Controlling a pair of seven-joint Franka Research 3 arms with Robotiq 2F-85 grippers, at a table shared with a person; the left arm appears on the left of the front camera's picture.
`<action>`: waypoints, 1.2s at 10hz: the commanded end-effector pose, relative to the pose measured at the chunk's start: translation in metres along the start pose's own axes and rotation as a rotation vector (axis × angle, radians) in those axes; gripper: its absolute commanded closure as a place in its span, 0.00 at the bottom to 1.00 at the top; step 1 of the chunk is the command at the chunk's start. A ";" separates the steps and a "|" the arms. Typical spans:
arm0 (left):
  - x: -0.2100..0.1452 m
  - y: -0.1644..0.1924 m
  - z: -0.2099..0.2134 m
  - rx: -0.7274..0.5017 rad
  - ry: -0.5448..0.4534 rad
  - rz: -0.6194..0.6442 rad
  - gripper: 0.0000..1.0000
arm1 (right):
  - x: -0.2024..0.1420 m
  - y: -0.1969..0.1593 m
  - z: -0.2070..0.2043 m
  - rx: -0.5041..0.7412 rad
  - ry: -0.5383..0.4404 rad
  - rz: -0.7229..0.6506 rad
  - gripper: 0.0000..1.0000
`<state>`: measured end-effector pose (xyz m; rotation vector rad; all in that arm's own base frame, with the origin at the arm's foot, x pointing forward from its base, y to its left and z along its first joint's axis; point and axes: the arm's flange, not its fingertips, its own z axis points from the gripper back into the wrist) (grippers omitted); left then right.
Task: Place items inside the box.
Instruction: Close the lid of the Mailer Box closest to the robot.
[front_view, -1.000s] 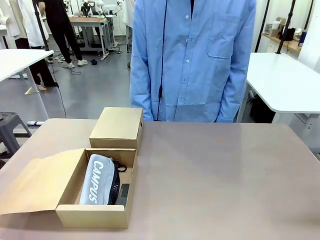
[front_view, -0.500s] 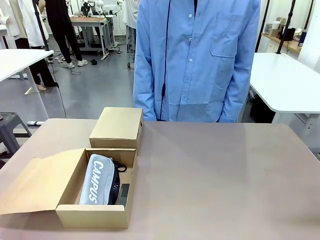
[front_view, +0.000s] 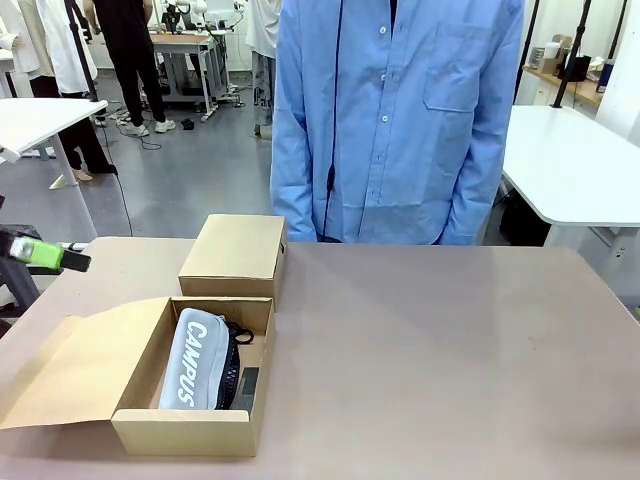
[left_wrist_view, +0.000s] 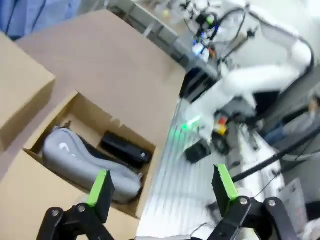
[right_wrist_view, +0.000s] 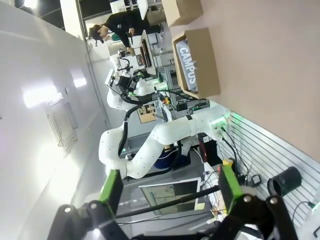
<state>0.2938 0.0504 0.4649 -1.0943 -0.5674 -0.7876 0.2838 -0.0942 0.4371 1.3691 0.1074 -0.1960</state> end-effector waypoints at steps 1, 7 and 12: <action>-0.039 0.032 0.013 0.197 -0.066 -0.634 0.00 | 0.001 0.006 0.004 0.006 0.003 -0.018 0.00; -0.033 0.042 0.037 0.184 0.045 -0.442 0.00 | 0.001 0.006 0.004 0.006 0.003 -0.018 0.00; -0.066 0.080 0.087 0.197 0.197 -0.610 0.00 | 0.001 0.006 0.004 0.006 0.003 -0.018 0.00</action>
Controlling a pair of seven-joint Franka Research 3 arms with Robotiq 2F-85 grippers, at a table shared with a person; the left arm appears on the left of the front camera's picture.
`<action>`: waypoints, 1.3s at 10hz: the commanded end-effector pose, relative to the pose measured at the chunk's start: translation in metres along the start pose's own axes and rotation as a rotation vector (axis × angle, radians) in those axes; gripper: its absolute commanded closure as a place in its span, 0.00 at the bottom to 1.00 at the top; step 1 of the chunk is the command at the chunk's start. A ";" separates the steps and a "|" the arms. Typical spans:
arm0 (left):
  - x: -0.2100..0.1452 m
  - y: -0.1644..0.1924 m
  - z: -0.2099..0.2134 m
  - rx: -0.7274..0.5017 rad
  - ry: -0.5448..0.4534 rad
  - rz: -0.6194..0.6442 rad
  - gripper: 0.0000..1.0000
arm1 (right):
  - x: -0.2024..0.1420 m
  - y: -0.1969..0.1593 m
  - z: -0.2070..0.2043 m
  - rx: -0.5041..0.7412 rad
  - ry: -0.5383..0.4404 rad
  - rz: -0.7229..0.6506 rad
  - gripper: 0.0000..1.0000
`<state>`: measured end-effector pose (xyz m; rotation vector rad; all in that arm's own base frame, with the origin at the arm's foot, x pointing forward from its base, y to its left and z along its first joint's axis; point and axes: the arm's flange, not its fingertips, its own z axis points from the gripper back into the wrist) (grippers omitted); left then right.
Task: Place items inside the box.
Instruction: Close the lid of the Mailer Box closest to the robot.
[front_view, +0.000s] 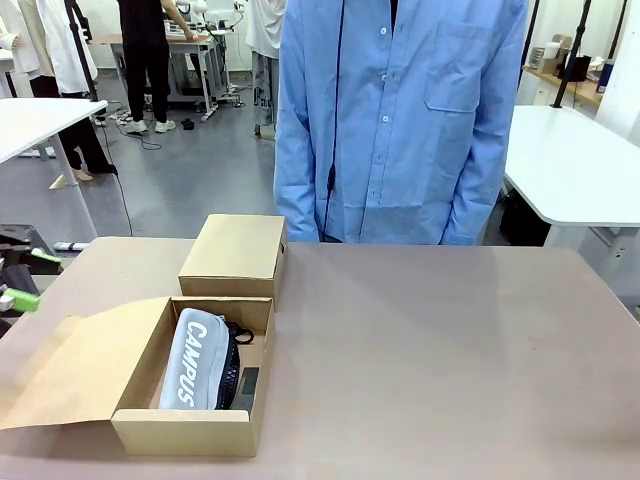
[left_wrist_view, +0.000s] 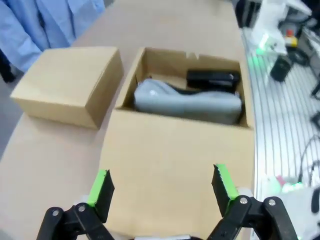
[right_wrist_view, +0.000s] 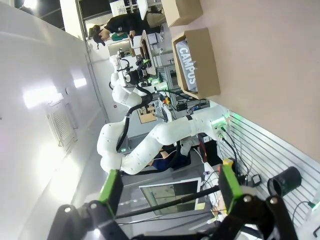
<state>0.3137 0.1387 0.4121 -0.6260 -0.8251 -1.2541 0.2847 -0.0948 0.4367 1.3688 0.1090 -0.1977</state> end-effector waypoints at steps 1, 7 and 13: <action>-0.048 0.014 0.033 -0.056 -0.053 -0.106 0.00 | 0.000 0.007 0.003 0.007 0.003 -0.016 0.00; -0.147 0.033 -0.004 -0.121 0.066 -0.204 0.00 | 0.000 0.007 0.003 0.007 0.003 -0.016 0.00; -0.162 0.033 -0.001 -0.072 0.284 -0.185 0.00 | 0.000 0.007 0.003 0.007 0.003 -0.016 0.00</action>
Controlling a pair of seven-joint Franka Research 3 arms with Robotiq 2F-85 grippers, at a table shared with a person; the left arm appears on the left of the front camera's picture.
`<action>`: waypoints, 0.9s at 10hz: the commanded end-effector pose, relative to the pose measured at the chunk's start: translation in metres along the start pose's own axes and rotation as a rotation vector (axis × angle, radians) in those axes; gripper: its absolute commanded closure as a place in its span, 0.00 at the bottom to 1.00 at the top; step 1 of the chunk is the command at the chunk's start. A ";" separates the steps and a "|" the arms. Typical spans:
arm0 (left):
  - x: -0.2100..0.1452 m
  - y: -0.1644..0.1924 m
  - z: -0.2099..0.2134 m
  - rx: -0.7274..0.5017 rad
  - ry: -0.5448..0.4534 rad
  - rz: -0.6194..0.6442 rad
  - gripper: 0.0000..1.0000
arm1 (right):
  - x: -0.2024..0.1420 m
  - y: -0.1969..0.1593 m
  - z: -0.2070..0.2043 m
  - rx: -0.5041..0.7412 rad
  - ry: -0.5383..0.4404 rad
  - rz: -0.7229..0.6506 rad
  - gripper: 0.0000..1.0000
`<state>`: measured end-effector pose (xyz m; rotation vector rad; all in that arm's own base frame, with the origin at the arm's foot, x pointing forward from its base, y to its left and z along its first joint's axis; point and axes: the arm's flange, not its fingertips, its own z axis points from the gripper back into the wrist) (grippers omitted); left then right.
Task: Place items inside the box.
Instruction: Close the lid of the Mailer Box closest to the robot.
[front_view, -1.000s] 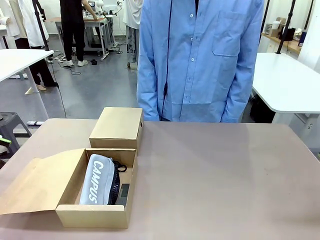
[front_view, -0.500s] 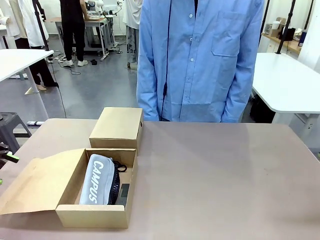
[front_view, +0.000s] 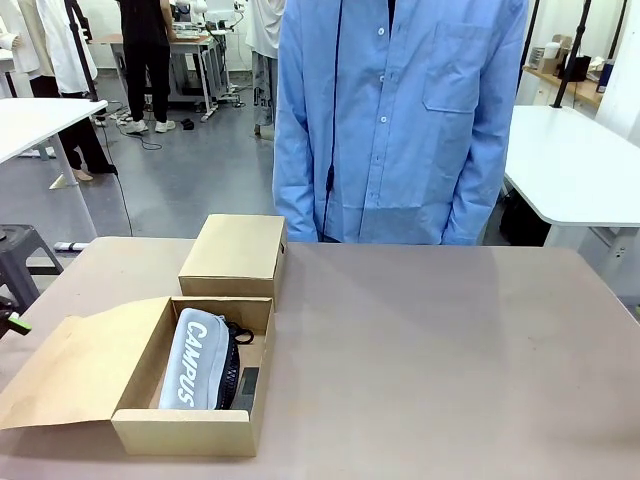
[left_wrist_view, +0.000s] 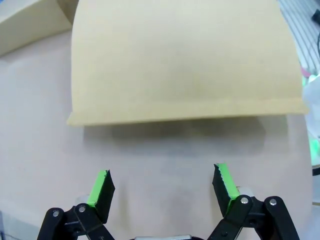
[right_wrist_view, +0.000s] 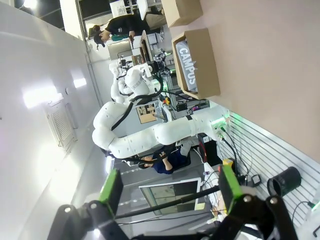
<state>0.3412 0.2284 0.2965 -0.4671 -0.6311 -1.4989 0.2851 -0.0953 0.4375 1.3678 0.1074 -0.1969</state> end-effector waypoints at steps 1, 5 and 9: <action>-0.020 -0.016 -0.007 0.004 0.037 0.000 0.00 | 0.000 0.006 0.002 0.008 0.003 -0.017 0.00; -0.019 -0.003 -0.030 -0.063 -0.017 -0.015 0.00 | 0.000 0.006 0.002 0.008 0.003 -0.017 0.00; -0.006 0.017 -0.061 -0.181 0.002 -0.048 0.00 | 0.000 0.006 0.002 0.008 0.003 -0.017 0.00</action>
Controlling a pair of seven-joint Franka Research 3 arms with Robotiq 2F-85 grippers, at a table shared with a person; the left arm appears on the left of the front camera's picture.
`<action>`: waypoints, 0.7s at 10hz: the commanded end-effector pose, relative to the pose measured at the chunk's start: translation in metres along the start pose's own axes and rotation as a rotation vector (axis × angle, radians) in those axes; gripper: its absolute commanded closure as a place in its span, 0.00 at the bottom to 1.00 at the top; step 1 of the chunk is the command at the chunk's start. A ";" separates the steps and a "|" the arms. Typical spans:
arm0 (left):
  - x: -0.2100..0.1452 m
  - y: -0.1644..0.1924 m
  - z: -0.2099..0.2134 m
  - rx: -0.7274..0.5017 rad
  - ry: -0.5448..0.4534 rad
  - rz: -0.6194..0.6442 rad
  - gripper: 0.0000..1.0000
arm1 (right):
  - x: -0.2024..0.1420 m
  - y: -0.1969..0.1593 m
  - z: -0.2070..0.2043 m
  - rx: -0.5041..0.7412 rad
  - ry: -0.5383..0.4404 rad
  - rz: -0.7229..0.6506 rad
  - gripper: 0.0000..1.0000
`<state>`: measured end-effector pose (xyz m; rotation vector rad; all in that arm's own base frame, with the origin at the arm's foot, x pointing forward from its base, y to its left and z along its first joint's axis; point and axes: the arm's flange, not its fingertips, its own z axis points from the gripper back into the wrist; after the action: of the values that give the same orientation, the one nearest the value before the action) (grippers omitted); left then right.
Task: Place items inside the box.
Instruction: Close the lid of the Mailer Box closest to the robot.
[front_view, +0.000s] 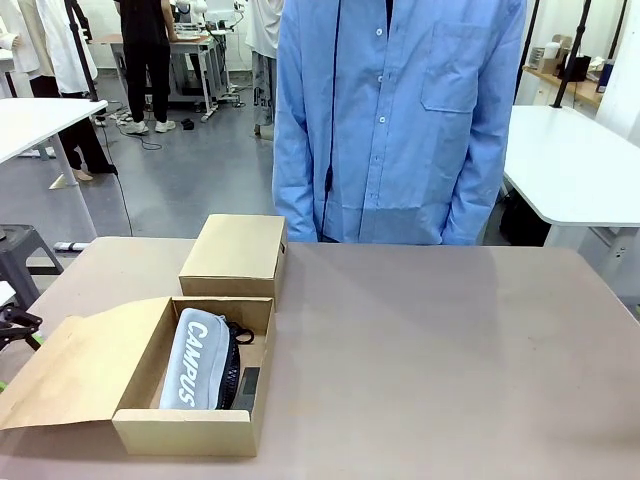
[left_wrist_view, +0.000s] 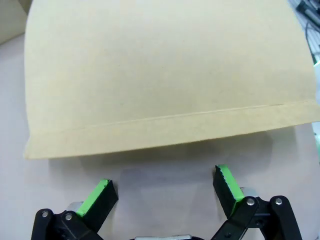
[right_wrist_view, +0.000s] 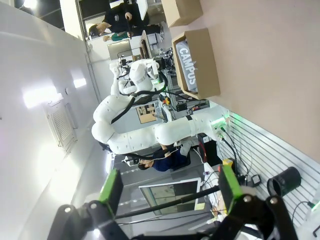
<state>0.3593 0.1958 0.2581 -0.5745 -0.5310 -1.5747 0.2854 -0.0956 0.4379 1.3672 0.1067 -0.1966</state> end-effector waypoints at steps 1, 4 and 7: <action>-0.005 0.008 -0.011 -0.044 -0.010 -0.022 0.00 | 0.000 0.005 0.002 0.008 0.004 -0.018 0.00; 0.015 0.012 -0.028 -0.072 -0.066 -0.023 0.00 | 0.000 0.005 0.002 0.008 0.004 -0.018 0.00; 0.036 0.019 -0.038 -0.077 -0.159 -0.001 0.00 | 0.000 0.005 0.002 0.008 0.004 -0.018 0.00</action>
<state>0.3736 0.1493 0.2525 -0.7291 -0.5594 -1.6028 0.2854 -0.0956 0.4380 1.3672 0.1066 -0.1965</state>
